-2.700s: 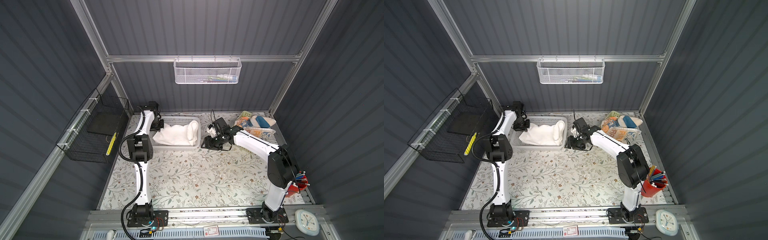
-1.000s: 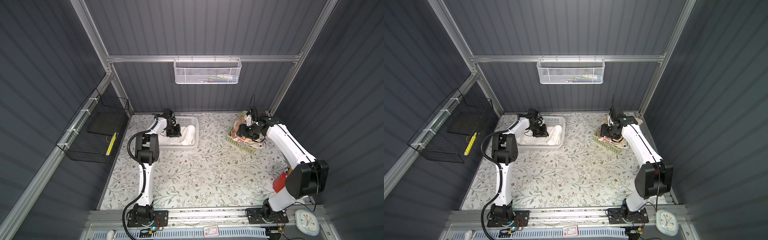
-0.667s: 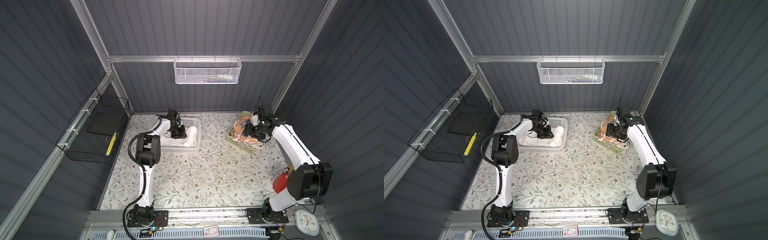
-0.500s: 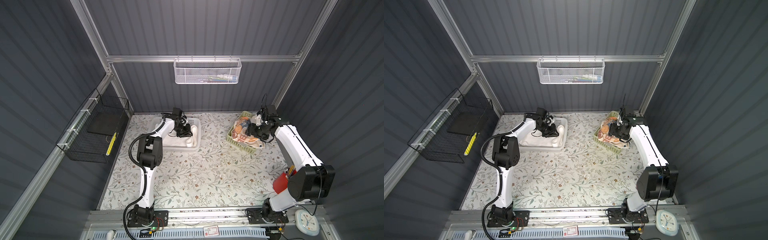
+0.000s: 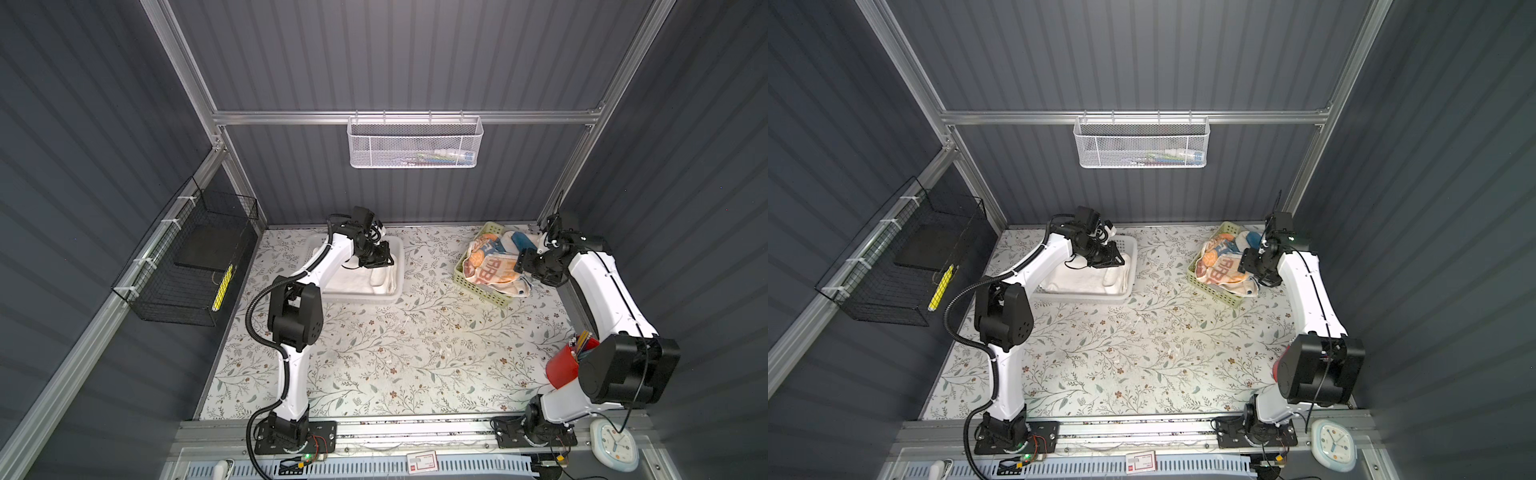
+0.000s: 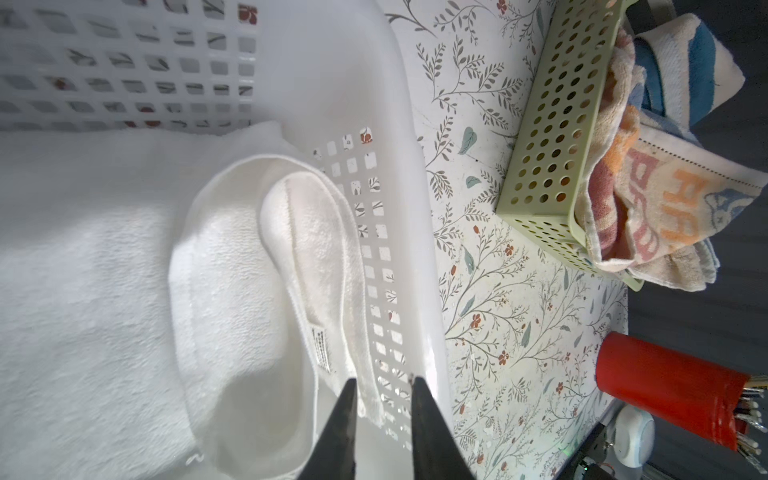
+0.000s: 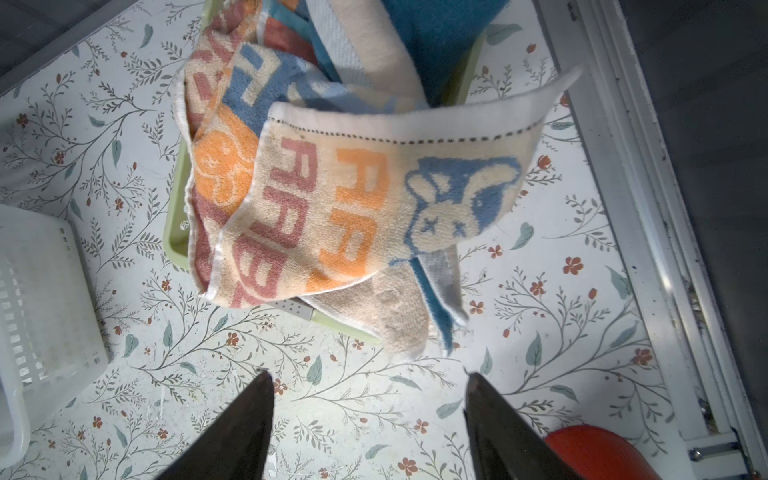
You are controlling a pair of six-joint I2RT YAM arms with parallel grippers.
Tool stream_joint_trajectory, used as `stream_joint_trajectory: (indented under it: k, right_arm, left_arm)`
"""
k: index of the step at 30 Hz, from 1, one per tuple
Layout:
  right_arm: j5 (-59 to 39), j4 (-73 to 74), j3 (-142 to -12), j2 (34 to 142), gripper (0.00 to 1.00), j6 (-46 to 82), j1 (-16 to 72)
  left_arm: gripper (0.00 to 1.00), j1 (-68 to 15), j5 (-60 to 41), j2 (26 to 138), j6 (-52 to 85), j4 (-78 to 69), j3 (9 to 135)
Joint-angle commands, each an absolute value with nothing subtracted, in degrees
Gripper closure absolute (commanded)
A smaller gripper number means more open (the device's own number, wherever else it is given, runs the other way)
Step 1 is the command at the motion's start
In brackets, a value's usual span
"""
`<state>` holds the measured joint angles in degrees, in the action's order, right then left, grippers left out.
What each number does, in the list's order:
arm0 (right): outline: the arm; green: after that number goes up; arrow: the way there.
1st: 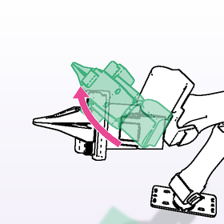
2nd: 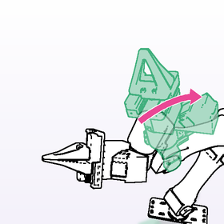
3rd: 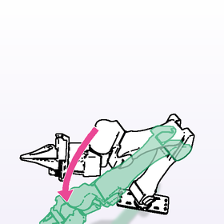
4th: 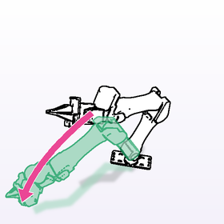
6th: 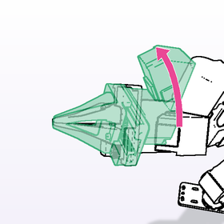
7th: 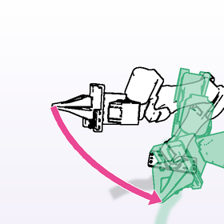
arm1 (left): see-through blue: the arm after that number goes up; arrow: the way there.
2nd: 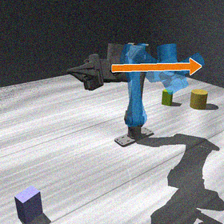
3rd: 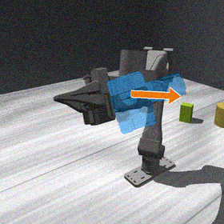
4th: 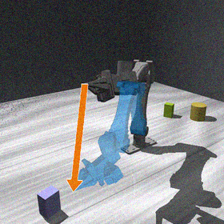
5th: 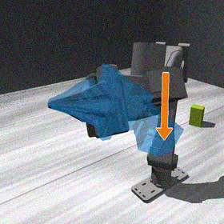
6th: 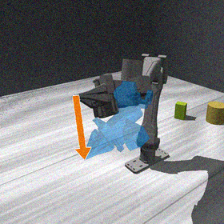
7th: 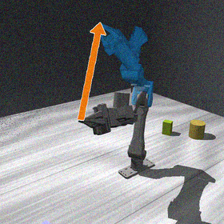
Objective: Fold and stack the towels
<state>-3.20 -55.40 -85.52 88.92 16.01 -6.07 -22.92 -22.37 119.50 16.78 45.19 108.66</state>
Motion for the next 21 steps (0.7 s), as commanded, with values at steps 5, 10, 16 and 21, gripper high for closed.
stream_joint_trajectory:
  k: [5, 10, 16, 21]
  right_arm:
    - [-0.43, -56.24, -89.64, 94.43, 0.26, 16.43, -9.21]
    - [-0.26, -56.06, -93.21, 98.71, 0.25, 16.86, -11.79]
    - [-2.31, -54.01, -97.29, 104.06, 0.27, 16.17, -12.37]
    - [-2.86, -53.59, -100.97, 106.97, 0.47, 14.72, -12.24]
  left_arm:
    - [0.76, -33.82, -16.18, 114.24, 12.66, 45.92, 103.53]
    - [0.76, -41.82, -15.36, 117.36, 13.25, 43.71, 101.57]
    - [0.75, -43.9, -13.89, 123.01, 12.01, 43.71, 101.23]
    - [0.76, -42.97, -6.11, 126.68, 7.29, 47.75, 104.08]
